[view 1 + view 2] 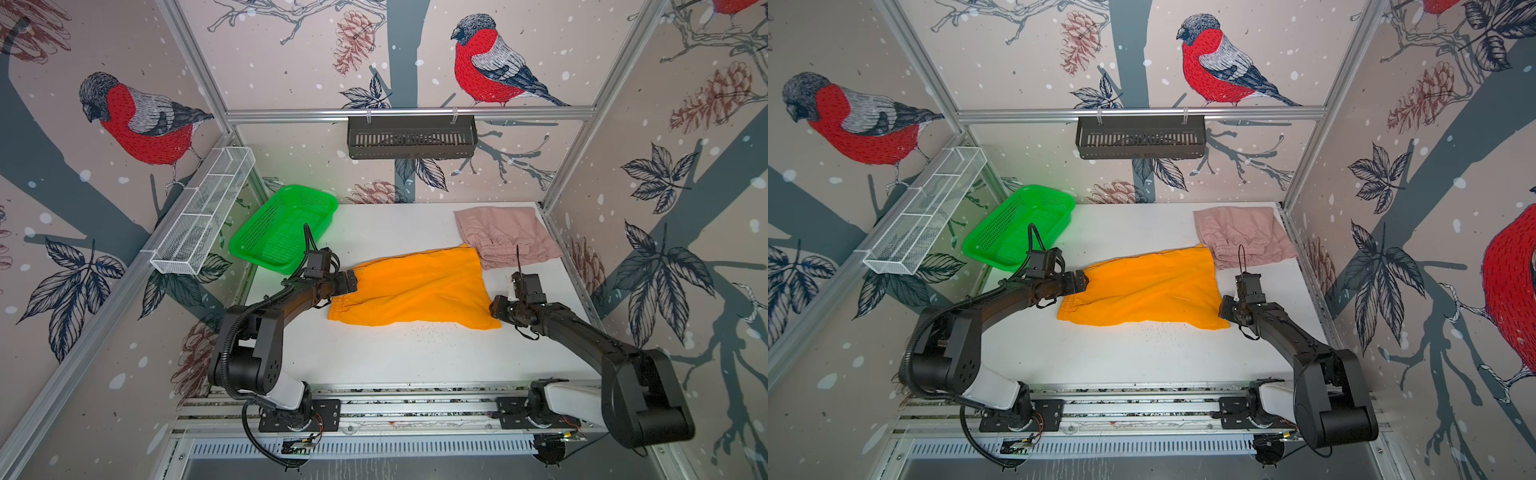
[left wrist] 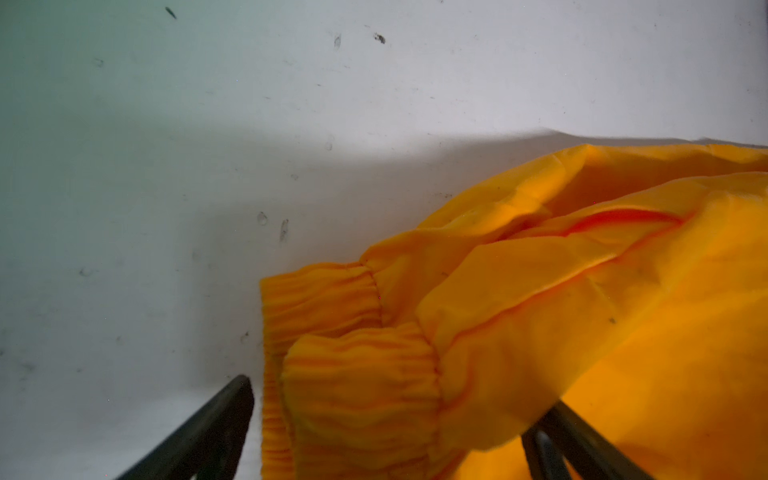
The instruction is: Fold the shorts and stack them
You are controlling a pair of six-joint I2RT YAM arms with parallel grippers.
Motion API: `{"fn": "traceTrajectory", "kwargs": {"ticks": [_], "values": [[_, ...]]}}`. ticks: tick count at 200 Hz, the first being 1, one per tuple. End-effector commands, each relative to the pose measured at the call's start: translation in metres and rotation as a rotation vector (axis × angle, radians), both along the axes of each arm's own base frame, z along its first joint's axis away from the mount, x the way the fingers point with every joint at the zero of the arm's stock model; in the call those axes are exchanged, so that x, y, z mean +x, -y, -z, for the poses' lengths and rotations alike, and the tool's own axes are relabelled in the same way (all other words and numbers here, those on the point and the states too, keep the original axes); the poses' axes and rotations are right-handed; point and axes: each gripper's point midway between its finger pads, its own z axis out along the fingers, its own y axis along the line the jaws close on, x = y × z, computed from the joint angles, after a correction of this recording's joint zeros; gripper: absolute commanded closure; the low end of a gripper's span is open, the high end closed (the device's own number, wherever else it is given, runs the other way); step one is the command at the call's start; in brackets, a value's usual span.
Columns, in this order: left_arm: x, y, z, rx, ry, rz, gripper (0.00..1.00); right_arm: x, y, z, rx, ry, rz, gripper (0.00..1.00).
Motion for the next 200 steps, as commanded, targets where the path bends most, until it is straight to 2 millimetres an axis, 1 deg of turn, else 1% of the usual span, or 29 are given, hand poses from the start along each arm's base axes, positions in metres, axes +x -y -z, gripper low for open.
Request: {"fn": "traceTrajectory", "kwargs": {"ticks": [1, 12, 24, 30, 44, 55, 65, 69, 73, 88, 101, 116, 135, 151, 174, 189, 200], "values": [[0.006, 0.004, -0.014, -0.026, 0.04, 0.008, 0.02, 0.022, -0.001, -0.035, -0.019, 0.106, -0.004, 0.48], [0.006, 0.006, -0.03, -0.043, 0.07, 0.014, 0.02, 0.028, -0.013, -0.052, -0.008, 0.157, -0.04, 0.48], [0.007, 0.009, -0.048, -0.061, 0.112, 0.021, 0.02, 0.031, -0.035, -0.066, 0.011, 0.211, -0.095, 0.49], [0.007, 0.011, -0.058, -0.073, 0.139, 0.03, 0.02, 0.031, -0.048, -0.069, 0.026, 0.23, -0.121, 0.5], [0.009, 0.019, -0.074, -0.114, 0.188, 0.067, 0.02, 0.03, -0.078, -0.073, 0.085, 0.265, -0.179, 0.52], [0.012, 0.028, -0.081, -0.153, 0.229, 0.111, 0.02, 0.026, -0.1, -0.068, 0.132, 0.268, -0.218, 0.54], [0.014, 0.035, -0.081, -0.181, 0.249, 0.14, 0.02, 0.023, -0.116, -0.058, 0.153, 0.253, -0.244, 0.56], [0.015, 0.037, -0.08, -0.187, 0.253, 0.149, 0.02, 0.021, -0.12, -0.056, 0.16, 0.252, -0.252, 0.56], [0.018, 0.038, -0.078, -0.19, 0.259, 0.155, 0.02, 0.02, -0.123, -0.044, 0.153, 0.222, -0.257, 0.56], [0.025, 0.041, -0.066, -0.186, 0.25, 0.171, 0.02, 0.015, -0.13, -0.024, 0.151, 0.178, -0.271, 0.57], [0.032, 0.04, -0.051, -0.167, 0.224, 0.173, 0.02, 0.011, -0.13, -0.008, 0.153, 0.151, -0.271, 0.57], [0.036, 0.038, -0.034, -0.149, 0.193, 0.167, 0.02, 0.007, -0.124, 0.008, 0.129, 0.109, -0.26, 0.57], [0.035, 0.038, -0.013, -0.147, 0.145, 0.164, 0.02, 0.002, -0.113, 0.023, 0.11, 0.068, -0.229, 0.57], [0.028, 0.04, 0.003, -0.173, 0.101, 0.154, 0.02, 0.0, -0.097, 0.027, 0.117, 0.053, -0.183, 0.56], [0.012, 0.047, 0.018, -0.22, 0.066, 0.157, 0.02, -0.002, -0.07, 0.031, 0.123, 0.033, -0.111, 0.54], [0.003, 0.05, 0.023, -0.218, 0.043, 0.162, 0.02, -0.003, -0.056, 0.031, 0.131, 0.02, -0.081, 0.53], [-0.003, 0.054, 0.021, -0.218, 0.039, 0.169, 0.02, -0.004, -0.047, 0.03, 0.129, 0.016, -0.06, 0.53]]}}
